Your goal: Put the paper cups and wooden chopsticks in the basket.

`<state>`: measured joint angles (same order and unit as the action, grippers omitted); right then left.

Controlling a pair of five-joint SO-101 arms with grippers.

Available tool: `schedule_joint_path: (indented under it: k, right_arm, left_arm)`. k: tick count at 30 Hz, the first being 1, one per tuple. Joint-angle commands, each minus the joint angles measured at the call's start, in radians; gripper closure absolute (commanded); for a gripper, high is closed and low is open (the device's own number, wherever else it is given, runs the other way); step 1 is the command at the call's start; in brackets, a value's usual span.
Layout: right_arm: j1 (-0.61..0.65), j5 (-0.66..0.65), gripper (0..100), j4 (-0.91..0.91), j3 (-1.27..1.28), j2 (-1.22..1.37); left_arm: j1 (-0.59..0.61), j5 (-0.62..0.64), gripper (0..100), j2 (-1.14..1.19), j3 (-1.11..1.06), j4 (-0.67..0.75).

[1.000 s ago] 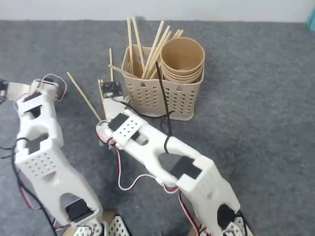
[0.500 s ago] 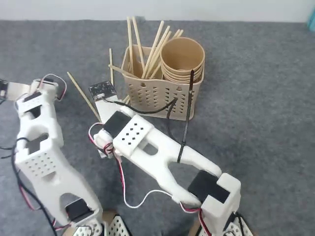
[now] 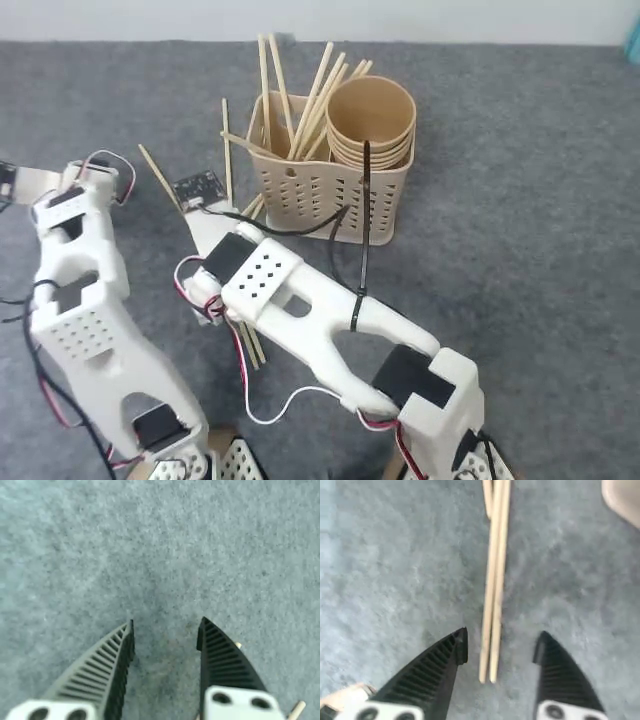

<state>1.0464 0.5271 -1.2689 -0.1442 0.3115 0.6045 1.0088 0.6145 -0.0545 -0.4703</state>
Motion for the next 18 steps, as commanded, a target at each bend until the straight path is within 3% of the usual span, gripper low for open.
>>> schedule_joint_path:
  k: [1, 7, 18]
  right_arm:
    - [-0.012, -0.012, 90.2, 0.111, 0.008, 0.013]
    - [-0.018, -0.012, 96.1, 0.288, 0.037, 0.11]
    - [-0.077, -0.012, 96.0, 0.295, -0.009, 0.134]
  left_arm:
    - [-0.011, 0.008, 80, -0.012, 0.041, -0.006]
    - [-0.011, 0.008, 80, -0.012, 0.041, -0.006]
    - [-0.011, 0.008, 80, -0.012, 0.041, -0.006]
